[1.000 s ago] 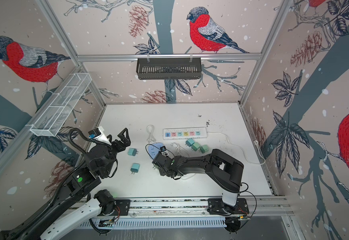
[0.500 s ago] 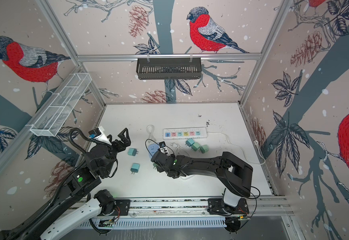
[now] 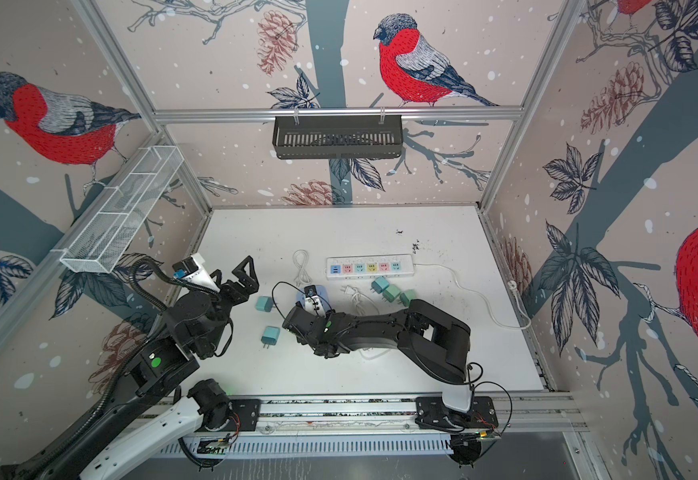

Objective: Insert the plug
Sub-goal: 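Close the right gripper on the light green adapter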

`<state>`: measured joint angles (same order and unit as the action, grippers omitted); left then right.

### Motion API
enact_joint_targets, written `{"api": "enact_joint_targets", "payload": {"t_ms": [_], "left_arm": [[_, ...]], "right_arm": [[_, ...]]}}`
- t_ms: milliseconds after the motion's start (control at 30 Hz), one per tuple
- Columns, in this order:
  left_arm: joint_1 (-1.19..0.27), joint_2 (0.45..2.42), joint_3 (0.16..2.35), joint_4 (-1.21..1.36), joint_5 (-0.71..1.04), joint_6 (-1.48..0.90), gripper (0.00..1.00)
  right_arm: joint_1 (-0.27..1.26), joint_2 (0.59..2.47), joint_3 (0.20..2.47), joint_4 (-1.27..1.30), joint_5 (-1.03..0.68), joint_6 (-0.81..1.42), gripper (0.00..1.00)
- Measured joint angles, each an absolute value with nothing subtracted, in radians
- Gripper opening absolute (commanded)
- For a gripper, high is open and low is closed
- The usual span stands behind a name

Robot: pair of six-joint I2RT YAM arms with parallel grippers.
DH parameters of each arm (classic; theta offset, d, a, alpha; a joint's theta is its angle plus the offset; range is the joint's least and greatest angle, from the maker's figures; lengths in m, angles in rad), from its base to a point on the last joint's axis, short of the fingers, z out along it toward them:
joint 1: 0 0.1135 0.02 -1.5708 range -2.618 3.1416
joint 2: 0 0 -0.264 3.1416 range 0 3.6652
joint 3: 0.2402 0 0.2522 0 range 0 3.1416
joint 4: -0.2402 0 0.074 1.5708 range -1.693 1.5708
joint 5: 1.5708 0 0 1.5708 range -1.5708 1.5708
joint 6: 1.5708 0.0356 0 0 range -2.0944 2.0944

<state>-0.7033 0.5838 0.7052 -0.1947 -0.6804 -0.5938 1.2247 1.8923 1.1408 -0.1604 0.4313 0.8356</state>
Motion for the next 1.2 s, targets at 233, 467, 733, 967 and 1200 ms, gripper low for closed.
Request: {"api": "enact_joint_targets", "payload": {"t_ms": [233, 467, 733, 967, 1200], "left_arm": [[-0.703, 0.591, 0.705, -0.195, -0.68, -0.594, 0.99], [-0.703, 0.589, 0.705, -0.195, -0.68, -0.593, 0.99], [-0.703, 0.579, 0.705, -0.198, -0.679, -0.594, 0.99], [-0.703, 0.583, 0.703, -0.199, -0.679, -0.594, 0.99], [-0.703, 0.592, 0.703, -0.199, -0.679, -0.593, 0.99]], "right_arm": [[1.225, 1.899, 1.124, -0.177, 0.434, 0.861, 0.75], [1.243, 1.881, 1.091, -0.18, 0.433, 0.866, 0.71], [1.246, 1.905, 1.089, -0.178, 0.421, 0.863, 0.57], [1.24, 1.935, 1.111, -0.171, 0.429, 0.859, 0.53], [1.237, 1.957, 1.131, -0.164, 0.444, 0.839, 0.53]]}}
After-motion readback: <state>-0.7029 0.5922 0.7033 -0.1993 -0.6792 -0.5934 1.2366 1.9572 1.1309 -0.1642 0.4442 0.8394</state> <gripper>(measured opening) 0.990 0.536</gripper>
